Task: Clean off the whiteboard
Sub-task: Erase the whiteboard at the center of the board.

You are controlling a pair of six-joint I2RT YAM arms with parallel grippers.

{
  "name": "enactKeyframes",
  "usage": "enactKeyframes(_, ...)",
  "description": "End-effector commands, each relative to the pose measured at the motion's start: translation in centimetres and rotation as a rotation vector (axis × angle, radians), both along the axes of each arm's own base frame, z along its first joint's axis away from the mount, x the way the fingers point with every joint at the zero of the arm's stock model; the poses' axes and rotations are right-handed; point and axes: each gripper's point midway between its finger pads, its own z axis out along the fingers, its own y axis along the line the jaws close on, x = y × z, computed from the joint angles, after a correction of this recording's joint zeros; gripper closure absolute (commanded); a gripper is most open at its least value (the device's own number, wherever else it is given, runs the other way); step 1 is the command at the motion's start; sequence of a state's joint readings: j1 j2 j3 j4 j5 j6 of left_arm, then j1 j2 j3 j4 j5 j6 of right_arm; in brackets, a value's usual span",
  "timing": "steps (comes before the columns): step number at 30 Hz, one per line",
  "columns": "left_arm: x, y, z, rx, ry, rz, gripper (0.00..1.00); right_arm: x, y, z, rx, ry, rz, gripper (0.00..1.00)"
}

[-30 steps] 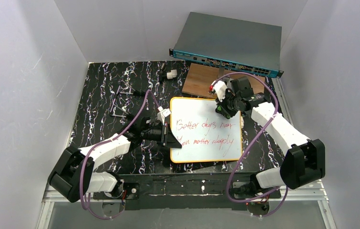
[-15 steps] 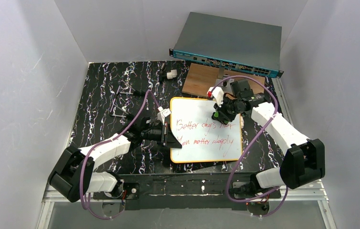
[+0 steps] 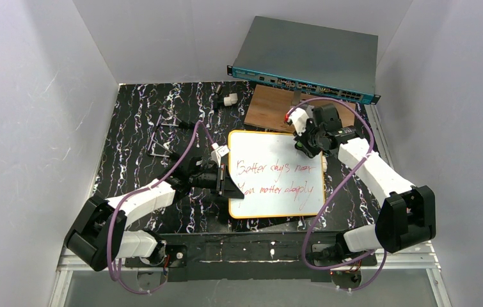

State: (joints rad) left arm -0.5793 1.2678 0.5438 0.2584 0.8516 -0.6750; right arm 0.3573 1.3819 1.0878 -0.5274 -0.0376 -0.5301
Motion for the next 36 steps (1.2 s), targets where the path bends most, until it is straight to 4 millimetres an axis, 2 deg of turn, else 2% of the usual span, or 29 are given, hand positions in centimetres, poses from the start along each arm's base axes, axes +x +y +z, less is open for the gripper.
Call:
enactKeyframes(1,-0.7,0.3,-0.8,0.027,-0.05,-0.034,1.0,-3.3,2.6,-0.6,0.084,0.112,0.206,0.99)
enactKeyframes(5,-0.8,0.4,-0.8,0.027,-0.051,-0.033,1.0,-6.2,4.5,-0.4,0.155,0.182,0.36,0.99)
enactKeyframes(7,-0.8,0.4,-0.9,0.025,-0.049,-0.033,1.0,-6.1,4.7,-0.4,0.162,0.174,0.354,0.99)
enactKeyframes(9,-0.8,0.3,-0.8,0.02,-0.05,-0.033,1.0,-3.9,3.8,-0.4,0.128,0.115,0.235,0.99)
enactKeyframes(12,-0.8,0.2,-0.6,0.003,-0.062,-0.034,1.0,0.6,0.9,0.1,0.036,-0.025,-0.03,0.99)
enactKeyframes(14,-0.8,0.2,-0.5,-0.003,-0.071,-0.036,1.0,2.3,-0.9,0.6,-0.001,-0.094,-0.147,0.99)
enactKeyframes(16,-0.7,0.1,-0.5,0.0,-0.07,-0.044,1.0,2.6,-1.7,0.8,-0.008,-0.119,-0.174,0.99)
enactKeyframes(18,-0.8,0.2,-0.4,-0.002,-0.074,-0.045,1.0,1.5,-1.4,-0.2,-0.032,-0.054,-0.094,0.99)
enactKeyframes(20,-0.8,0.2,-0.2,-0.007,-0.09,-0.04,1.0,-2.7,1.2,-1.9,0.024,0.133,0.153,0.99)
enactKeyframes(22,-0.8,0.3,-0.1,-0.008,-0.093,-0.04,1.0,-5.5,3.4,-1.8,0.104,0.211,0.314,0.99)
enactKeyframes(23,-0.8,0.3,-0.1,-0.008,-0.095,-0.039,1.0,-6.3,3.8,-1.7,0.117,0.226,0.352,0.99)
enactKeyframes(24,-0.8,0.3,0.0,-0.009,-0.098,-0.04,1.0,-6.0,3.8,-1.8,0.111,0.219,0.34,0.99)
enactKeyframes(25,-0.8,0.3,-0.1,-0.009,-0.098,-0.041,1.0,-2.0,1.7,-1.9,0.025,0.1,0.118,0.99)
enactKeyframes(26,-0.9,0.3,-0.1,-0.008,-0.097,-0.04,1.0,1.2,-0.2,-1.0,-0.019,-0.018,-0.06,0.99)
enactKeyframes(28,-0.9,0.3,0.0,-0.009,-0.1,-0.041,1.0,2.8,-2.0,-0.3,-0.071,-0.106,-0.171,0.99)
enactKeyframes(33,-0.9,0.3,0.0,-0.008,-0.1,-0.043,1.0,2.6,-2.7,-0.9,-0.108,-0.092,-0.168,0.99)
enactKeyframes(34,-0.9,0.3,0.0,-0.009,-0.1,-0.044,1.0,2.1,-2.4,-1.2,-0.11,-0.062,-0.138,0.99)
enactKeyframes(36,-0.9,0.3,0.0,-0.008,-0.099,-0.043,1.0,0.0,-0.5,-2.1,-0.055,0.044,0.0,0.99)
